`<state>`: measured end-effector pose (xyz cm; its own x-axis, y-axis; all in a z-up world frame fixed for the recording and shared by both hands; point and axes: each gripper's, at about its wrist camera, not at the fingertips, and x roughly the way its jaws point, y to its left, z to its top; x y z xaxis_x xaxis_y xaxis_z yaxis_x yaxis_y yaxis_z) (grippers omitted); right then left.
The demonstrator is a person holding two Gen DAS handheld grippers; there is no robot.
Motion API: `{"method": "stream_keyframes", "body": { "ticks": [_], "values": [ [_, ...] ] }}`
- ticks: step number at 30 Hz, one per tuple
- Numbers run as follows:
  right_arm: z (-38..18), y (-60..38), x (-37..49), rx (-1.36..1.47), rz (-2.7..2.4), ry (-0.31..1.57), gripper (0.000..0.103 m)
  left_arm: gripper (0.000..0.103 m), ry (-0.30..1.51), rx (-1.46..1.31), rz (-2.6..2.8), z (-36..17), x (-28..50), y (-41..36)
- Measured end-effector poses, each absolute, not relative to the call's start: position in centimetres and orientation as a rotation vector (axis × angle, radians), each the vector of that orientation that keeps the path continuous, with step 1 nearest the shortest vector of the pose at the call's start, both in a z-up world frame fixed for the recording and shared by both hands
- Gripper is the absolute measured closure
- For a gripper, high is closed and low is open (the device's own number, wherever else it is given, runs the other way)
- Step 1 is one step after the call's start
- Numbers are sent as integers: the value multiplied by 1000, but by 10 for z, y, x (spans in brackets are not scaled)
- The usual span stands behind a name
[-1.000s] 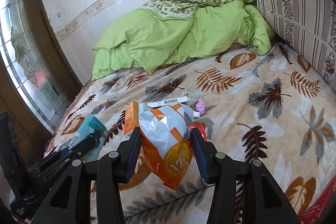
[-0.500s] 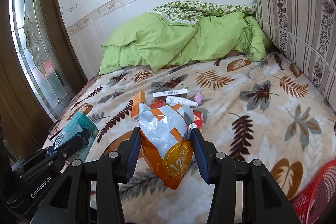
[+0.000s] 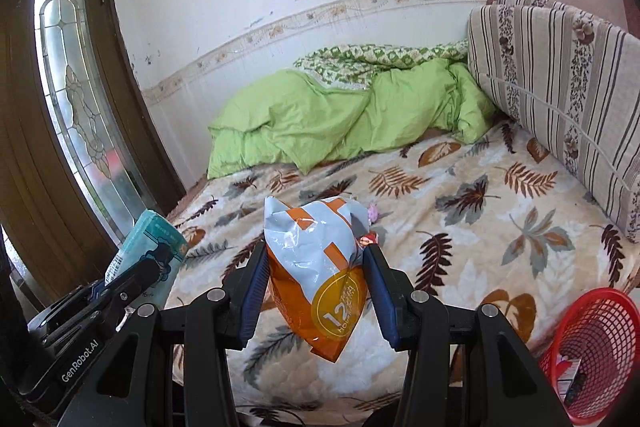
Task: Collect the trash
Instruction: 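Lift the snack bag and teal packet and carry both toward the red basket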
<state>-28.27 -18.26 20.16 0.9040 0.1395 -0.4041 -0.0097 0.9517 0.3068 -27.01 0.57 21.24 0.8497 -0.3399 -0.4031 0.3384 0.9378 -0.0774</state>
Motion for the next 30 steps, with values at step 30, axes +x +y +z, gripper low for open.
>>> {"method": "stream_keyframes", "body": {
  "ticks": [30],
  "values": [
    [155, -180, -192, 265, 94, 628, 52, 87, 575, 52, -301, 142, -165, -1]
  ]
}}
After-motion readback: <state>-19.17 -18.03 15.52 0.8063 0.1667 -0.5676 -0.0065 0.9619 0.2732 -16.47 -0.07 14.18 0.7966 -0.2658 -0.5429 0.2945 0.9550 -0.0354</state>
